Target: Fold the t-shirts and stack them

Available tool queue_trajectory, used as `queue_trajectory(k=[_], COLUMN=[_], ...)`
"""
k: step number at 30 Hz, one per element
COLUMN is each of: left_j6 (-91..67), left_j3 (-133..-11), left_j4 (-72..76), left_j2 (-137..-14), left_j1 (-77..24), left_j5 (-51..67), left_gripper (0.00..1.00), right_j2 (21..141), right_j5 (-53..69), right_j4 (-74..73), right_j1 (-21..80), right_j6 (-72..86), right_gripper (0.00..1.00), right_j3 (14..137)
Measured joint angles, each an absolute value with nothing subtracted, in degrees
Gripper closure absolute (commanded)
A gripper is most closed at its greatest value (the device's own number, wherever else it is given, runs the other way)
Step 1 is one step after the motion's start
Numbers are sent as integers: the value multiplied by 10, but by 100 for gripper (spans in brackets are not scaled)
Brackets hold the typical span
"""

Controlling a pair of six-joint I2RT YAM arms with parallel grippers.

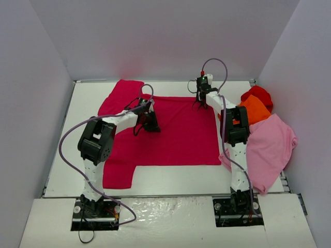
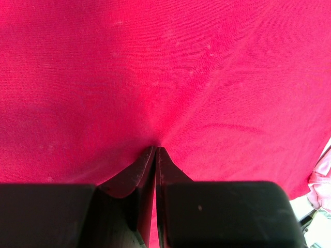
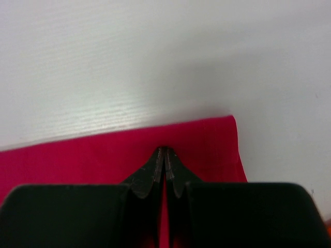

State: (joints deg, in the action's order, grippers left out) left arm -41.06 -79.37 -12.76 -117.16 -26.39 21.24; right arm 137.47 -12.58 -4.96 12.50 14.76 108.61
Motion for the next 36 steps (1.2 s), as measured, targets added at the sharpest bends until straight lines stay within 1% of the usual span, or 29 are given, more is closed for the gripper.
queue_trajectory(k=[4,16,20,23,25,27,30,32,36], left_j6=[-410,-406,-405,-405,-405,-404,-402,-400,-394], left_j3=[-794,-794,-794,-794,-794,-793,-793,-795,-796], left_j4=[-128,-128,-128,-128,-128,-128,-127,-130,-144], left_j2=[-1172,-1172,-1172,-1172,-1172,-1171,-1170,-1168,-1161], left_j1=[-264,-264,-264,-264,-264,-264,-263,-263,-263], left_j5=[213,214,214,215,215,216,225,231,232], left_gripper=[97,99,100,100,96,81,67,63,63], right_j2=[1404,1413,1407,1387,1362,1335,1309,1301,1289], right_j5=[-127,-141,-134,-131,-133,-134,-133,-133,-133], right_j4=[-42,55,60,38,30,20,7,3,-1], right_j1=[123,119,116,116,116,116,115,115,115], right_j6=[147,130,131,134,135,135,135,136,139], right_gripper=[100,100,100,100,100,100,100,100,100], right_j3=[1127,1156,1131,1080,1037,1002,980,979,973])
